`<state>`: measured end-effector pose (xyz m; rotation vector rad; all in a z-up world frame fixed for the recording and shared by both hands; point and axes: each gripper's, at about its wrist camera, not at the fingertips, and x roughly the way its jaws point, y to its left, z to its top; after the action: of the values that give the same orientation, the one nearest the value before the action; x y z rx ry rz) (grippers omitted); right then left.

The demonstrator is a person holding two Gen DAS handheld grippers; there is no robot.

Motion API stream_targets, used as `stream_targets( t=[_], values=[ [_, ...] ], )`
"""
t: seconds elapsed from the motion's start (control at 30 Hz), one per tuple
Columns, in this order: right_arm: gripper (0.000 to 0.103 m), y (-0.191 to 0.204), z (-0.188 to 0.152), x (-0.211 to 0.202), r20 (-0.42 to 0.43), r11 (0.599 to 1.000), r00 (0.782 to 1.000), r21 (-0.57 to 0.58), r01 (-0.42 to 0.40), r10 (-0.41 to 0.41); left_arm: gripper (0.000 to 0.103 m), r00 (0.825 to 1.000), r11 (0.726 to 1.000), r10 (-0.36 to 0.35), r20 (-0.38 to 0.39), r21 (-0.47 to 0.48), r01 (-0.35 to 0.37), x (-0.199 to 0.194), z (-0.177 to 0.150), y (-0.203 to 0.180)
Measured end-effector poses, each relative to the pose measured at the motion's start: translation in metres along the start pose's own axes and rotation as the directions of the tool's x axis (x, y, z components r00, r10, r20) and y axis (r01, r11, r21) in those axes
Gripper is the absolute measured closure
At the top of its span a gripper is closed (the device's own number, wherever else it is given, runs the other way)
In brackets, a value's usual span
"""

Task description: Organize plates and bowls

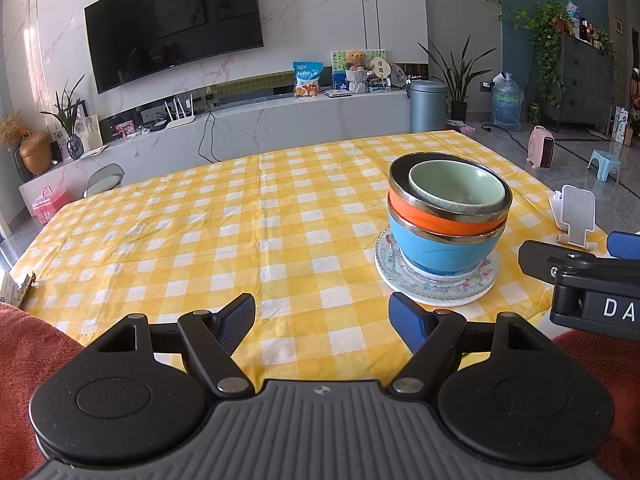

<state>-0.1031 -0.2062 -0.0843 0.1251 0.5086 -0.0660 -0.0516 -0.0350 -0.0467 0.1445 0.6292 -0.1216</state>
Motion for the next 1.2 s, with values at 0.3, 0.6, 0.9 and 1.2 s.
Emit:
stream_targets(
  t=[0.3, 0.6, 0.9, 1.2],
  values=[
    [0.008, 0.0002, 0.0002, 0.0001, 0.0, 1.0, 1.0, 0.0, 0.0, 0.0, 0.014, 1.0, 1.0, 0.001, 0.001, -0.001, -0.001, -0.0005, 0.0008, 0.0002],
    [0.008, 0.0003, 0.0003, 0.0001, 0.0, 1.0, 1.0, -0.001, 0.0, 0.0, 0.014, 1.0, 1.0, 0.003, 0.002, -0.005, -0.003, -0.0014, 0.0014, 0.0005],
    [0.008, 0.0004, 0.0004, 0.0, 0.0, 1.0, 1.0, -0.001, 0.0, 0.0, 0.014, 1.0, 1.0, 0.004, 0.0, -0.005, -0.004, -0.0018, 0.0019, 0.0008],
    [0.008, 0.0003, 0.0005, -0.0002, -0.001, 1.0, 1.0, -0.002, 0.0, 0.0, 0.014, 1.0, 1.0, 0.004, -0.002, -0.005, -0.004, -0.0026, 0.002, 0.0016]
  ],
)
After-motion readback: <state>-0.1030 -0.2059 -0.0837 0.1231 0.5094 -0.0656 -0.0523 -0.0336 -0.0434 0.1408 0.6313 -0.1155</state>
